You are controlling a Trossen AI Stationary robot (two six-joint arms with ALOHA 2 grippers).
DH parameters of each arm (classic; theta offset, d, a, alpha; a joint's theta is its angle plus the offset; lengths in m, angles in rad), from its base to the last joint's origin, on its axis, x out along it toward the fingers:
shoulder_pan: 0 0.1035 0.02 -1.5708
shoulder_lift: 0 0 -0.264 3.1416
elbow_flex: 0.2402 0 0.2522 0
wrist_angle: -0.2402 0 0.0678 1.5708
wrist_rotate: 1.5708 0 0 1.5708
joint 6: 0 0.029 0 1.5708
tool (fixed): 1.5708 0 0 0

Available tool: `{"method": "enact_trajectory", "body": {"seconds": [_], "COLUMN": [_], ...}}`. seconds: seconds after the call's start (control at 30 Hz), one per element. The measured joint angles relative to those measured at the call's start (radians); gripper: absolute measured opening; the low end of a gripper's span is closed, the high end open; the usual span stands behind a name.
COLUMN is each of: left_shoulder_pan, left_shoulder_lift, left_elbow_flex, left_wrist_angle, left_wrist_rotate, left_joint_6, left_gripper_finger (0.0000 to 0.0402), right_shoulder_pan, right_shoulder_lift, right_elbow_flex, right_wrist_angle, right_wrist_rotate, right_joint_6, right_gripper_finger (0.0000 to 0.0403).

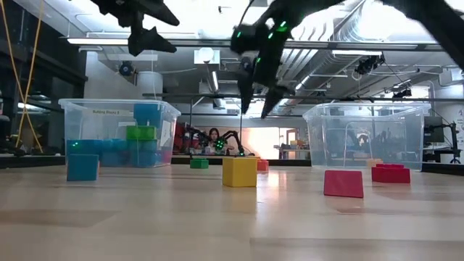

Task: Sort blocks by size
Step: Put the small block into the right transparent bin

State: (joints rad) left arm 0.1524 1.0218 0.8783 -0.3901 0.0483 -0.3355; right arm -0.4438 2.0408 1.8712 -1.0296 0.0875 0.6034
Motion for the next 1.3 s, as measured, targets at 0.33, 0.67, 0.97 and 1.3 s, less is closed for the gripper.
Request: {"method": "enact_trajectory", "body": {"seconds": [0.33,0.67,0.97,1.3], "left_shoulder_pan": [-0.003,-0.001,-0.003,-0.003], "left_shoulder_lift": [0.009,0.059,0.091,0.091], "left_elbow_flex": [0.0,0.0,0.0,0.0], "left_wrist_angle": [0.019,0.025,0.021,0.02], "left_wrist_rotate": [-0.088,-0.076,-0.012,-0.005], "left_joint_6": [-0.099,-0.177,-0.159,-0.116], "left_gripper_finger": [0.0296,0.0296,0.0296,0.0296], "right_shoulder_pan": [-0.014,-0.01,-0.005,0.008], "right_shoulder_lift": [0.177,0.215,0.263,0.326], "right_elbow_flex": [0.063,0.062,0.061,0.064], "right_wrist_angle": [-0.072,-0.014,0.011,0.044], "right_wrist_rotate": [0.071,0.023,0.009,0.021], "right_joint_6": [0.038,0.099,0.218,0.334], "right_gripper_finger": [0.0254,0.0248,0.0248,0.0247]}}
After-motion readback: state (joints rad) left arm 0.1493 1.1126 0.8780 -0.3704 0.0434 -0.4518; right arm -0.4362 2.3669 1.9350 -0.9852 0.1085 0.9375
